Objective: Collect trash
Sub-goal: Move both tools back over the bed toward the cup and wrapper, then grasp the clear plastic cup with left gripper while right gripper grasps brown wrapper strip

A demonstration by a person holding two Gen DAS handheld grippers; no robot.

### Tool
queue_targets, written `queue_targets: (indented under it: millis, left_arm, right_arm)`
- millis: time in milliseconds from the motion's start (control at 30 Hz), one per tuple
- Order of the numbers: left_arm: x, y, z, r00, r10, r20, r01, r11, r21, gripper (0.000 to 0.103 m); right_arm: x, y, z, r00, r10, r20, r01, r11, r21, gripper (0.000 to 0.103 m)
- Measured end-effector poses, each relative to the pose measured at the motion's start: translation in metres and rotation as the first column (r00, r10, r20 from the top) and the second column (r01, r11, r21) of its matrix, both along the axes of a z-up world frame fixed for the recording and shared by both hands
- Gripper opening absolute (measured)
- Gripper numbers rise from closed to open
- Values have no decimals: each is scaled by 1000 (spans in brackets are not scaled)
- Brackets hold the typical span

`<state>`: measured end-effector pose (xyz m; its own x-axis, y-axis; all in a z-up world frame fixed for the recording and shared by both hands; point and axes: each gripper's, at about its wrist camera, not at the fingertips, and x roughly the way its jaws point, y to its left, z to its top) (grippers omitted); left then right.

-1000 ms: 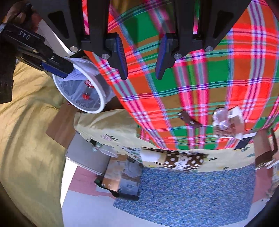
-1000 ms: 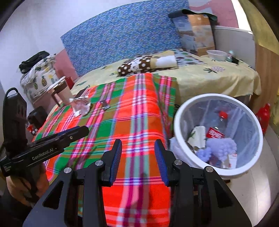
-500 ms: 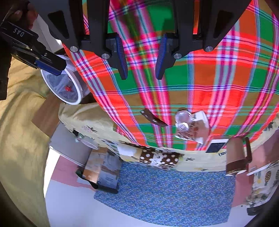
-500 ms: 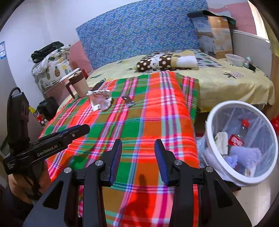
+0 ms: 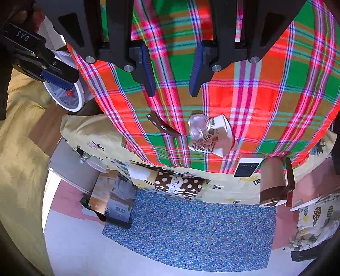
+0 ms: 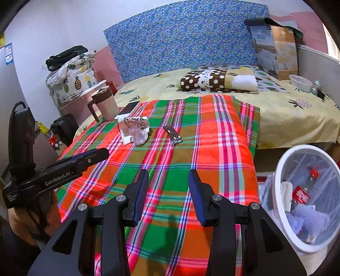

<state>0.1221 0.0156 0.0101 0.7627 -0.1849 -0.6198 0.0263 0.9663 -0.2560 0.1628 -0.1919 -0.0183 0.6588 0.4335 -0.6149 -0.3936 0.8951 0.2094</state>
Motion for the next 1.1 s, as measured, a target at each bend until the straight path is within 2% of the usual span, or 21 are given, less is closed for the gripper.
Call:
queue_targets:
  millis: [367,600,867,1100]
  left_arm:
    - [57,12,-5,999,12,-39,-11,1000,20,33]
    - [96,19,-24,996,41,-82,-41,999,11,33]
    - [120,24,-38,994,56,-95,-56,998,1,33]
    - [119,30,-44,995,57,-81,-59,998,-16,32]
  right_arm:
    - [35,19,6,998,53,18,-52,998,-30,41]
    - [55,23,-3,998,58,1,-58,997,-47,41]
    - [75,31,-13,997,61,-39,-64,995,-74,41]
    - [99,42,-28,994,74,-80,-84,990,-116,41]
